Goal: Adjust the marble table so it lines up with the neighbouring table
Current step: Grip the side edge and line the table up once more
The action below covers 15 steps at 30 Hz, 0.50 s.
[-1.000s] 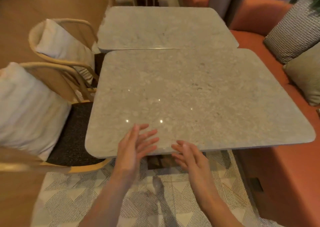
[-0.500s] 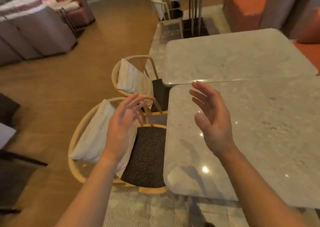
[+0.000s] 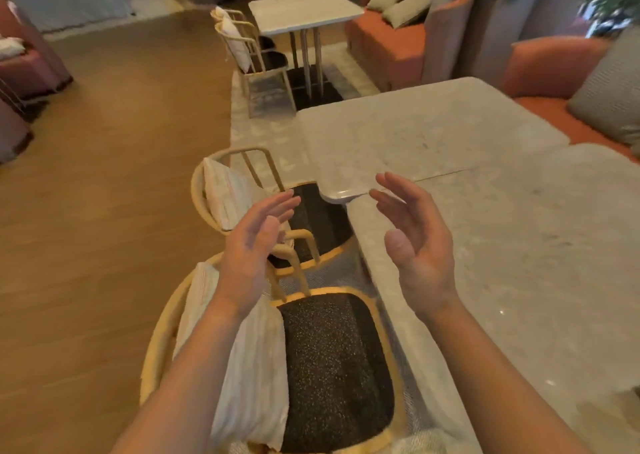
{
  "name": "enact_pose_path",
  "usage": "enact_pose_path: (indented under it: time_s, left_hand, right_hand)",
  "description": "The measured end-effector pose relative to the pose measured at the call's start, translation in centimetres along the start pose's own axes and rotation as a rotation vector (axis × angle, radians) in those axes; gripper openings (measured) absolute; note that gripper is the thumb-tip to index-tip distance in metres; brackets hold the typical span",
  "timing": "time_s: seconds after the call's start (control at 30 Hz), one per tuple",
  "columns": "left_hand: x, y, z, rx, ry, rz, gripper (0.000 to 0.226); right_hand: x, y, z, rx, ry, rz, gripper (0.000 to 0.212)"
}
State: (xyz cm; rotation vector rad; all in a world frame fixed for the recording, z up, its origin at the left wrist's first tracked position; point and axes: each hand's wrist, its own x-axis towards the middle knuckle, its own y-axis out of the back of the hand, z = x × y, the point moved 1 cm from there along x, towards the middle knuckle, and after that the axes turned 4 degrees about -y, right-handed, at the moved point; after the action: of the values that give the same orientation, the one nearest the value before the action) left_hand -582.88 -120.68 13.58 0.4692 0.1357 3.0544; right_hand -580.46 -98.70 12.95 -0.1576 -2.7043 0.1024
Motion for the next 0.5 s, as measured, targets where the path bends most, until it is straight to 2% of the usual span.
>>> enact_pose_path:
  time_s: [0.1,0.27,0.43,0.5]
  left_hand:
    - [2.6,0.9,-0.4,-0.029,-0.007,-0.133,0.081]
    - [7.2,-2.0,-2.3,-0.102,-0.031,-0.333,0.079]
    - [9.5,-3.7,-7.4,-0.090,0.017,-0.478,0.074]
    - [10.3,-3.8,-9.7,-0.091,0.071,-0.511,0.062]
  right_hand:
    - [-1.5,-1.7,-0.1,-0.010,-0.020,0.161,0.079]
    - [-2.0,-1.5,1.6,-0.038,-0.002,0.426,0.075]
    - [-0.9,-2.5,7.1,-0.054,-0.055,0.565,0.079]
    - [-0.7,-3.5,9.6,-0.037,-0.104,0.618,0.080]
